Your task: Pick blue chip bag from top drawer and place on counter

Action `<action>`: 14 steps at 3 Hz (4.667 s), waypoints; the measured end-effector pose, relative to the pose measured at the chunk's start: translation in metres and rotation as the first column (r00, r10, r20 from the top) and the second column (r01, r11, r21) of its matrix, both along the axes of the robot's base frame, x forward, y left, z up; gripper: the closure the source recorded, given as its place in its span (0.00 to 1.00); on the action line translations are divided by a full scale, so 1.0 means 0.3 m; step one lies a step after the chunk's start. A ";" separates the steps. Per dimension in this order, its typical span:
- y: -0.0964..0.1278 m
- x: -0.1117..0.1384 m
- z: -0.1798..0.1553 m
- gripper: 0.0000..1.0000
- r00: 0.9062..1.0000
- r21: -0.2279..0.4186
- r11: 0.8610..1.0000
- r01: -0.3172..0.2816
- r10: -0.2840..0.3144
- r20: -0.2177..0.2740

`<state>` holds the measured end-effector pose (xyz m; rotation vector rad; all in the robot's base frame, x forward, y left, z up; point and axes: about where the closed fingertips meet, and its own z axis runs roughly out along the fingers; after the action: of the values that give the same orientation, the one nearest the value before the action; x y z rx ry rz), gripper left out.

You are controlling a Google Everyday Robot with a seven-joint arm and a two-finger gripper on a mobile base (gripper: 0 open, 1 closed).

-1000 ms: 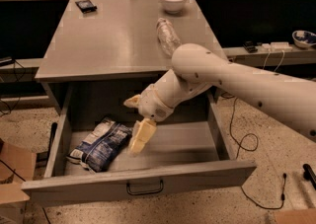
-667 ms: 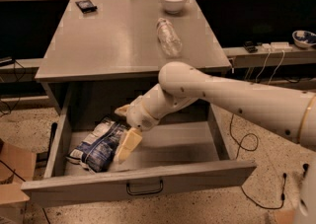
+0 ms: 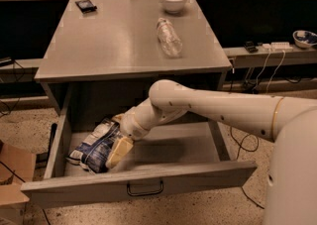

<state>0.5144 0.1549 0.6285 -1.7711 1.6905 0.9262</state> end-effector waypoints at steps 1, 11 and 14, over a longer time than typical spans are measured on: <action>0.002 0.028 -0.075 0.00 1.000 -0.035 0.999 0.013 -0.013 -0.004; -0.223 0.386 1.127 1.00 0.845 0.151 0.988 0.024 -0.100 0.525; -0.056 0.701 0.876 0.62 0.903 0.166 0.985 0.044 -0.110 0.415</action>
Offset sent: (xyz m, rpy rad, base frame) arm 0.0144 -0.0287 -0.0170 -0.0743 -0.0307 -0.1085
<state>0.7246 0.1381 0.8913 -1.6441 1.3606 0.5641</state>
